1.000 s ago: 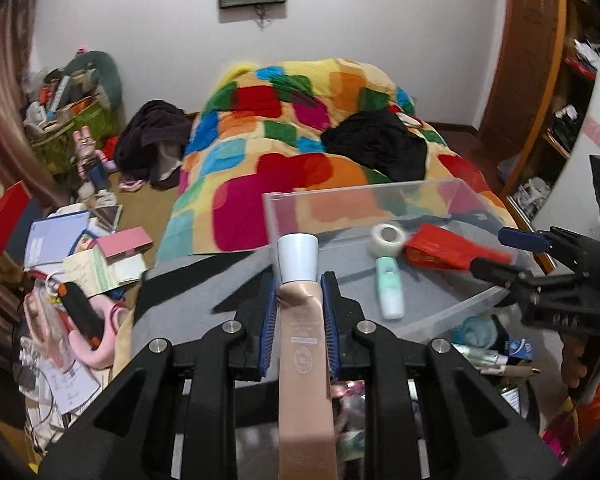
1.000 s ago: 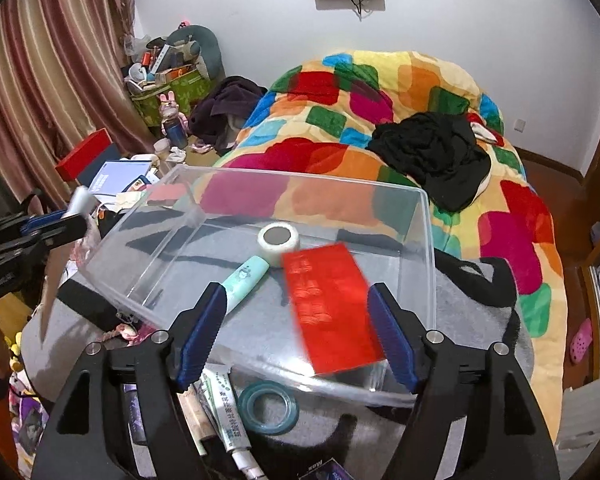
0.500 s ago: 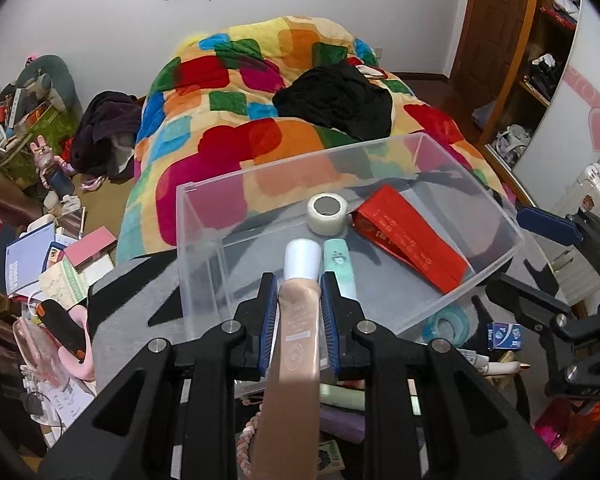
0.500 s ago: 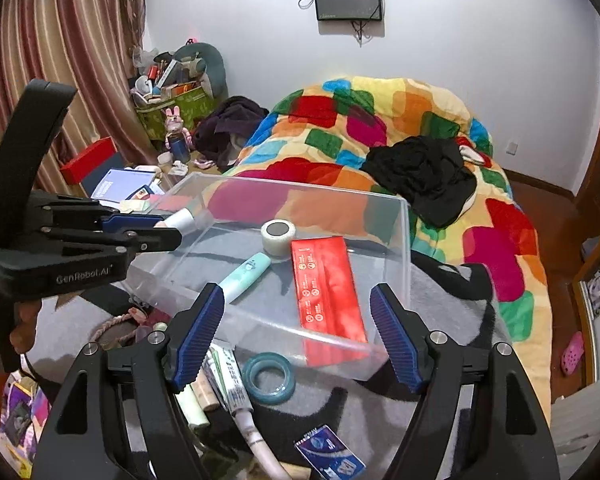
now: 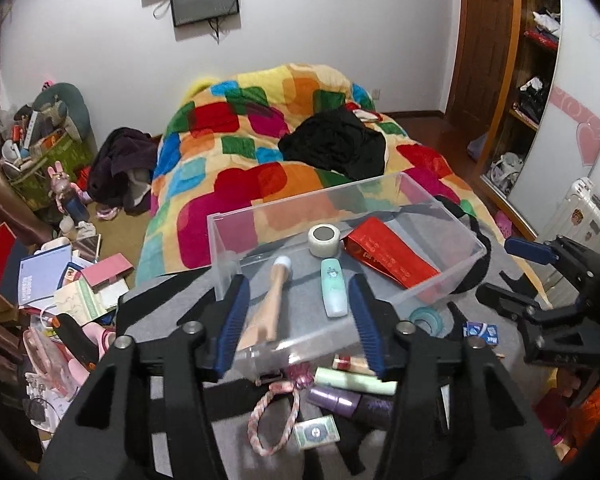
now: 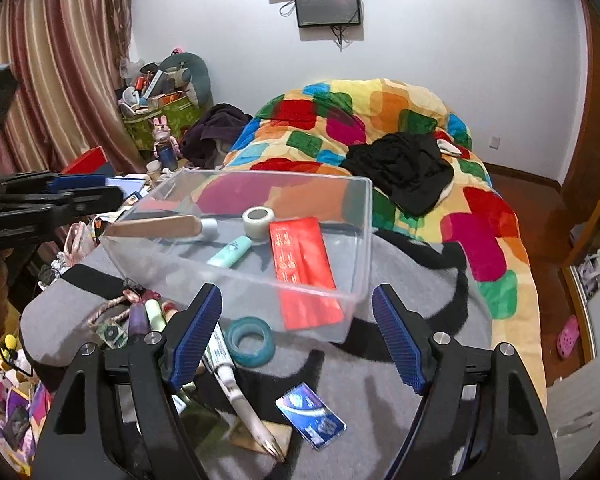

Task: Organize objects
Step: 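Lower the beige tube into the clear box and open the left tool, then grasp the green pump bottle with the right tool while the left grasps the flower square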

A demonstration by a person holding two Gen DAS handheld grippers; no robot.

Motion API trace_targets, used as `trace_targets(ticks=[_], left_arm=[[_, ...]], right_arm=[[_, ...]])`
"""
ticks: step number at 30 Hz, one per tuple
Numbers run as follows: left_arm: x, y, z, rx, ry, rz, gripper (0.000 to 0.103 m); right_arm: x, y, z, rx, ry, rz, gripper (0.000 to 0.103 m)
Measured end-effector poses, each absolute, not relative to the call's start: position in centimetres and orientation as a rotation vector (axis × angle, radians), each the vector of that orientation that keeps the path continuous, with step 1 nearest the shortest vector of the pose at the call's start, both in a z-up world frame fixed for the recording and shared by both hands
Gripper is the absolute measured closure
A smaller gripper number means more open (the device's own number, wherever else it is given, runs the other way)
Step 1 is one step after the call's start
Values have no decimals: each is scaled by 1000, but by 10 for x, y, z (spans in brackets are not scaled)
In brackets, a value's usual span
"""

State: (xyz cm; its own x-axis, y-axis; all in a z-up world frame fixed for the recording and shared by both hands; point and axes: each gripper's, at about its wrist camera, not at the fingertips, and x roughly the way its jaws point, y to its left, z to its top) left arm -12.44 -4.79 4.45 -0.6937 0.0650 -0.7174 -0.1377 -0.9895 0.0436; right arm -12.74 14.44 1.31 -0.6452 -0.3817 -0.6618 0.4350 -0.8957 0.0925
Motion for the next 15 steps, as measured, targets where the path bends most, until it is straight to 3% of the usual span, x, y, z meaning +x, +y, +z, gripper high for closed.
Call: trace_targets(ticks=[5, 15], left_arm=[[-99, -48, 40, -1148, 151, 2822, 38], [-57, -49, -3, -1240, 145, 2847, 37]], right_arm=[[-122, 158, 6, 1029, 65, -2503, 28], [-87, 153, -7, 1067, 46, -2458, 27]])
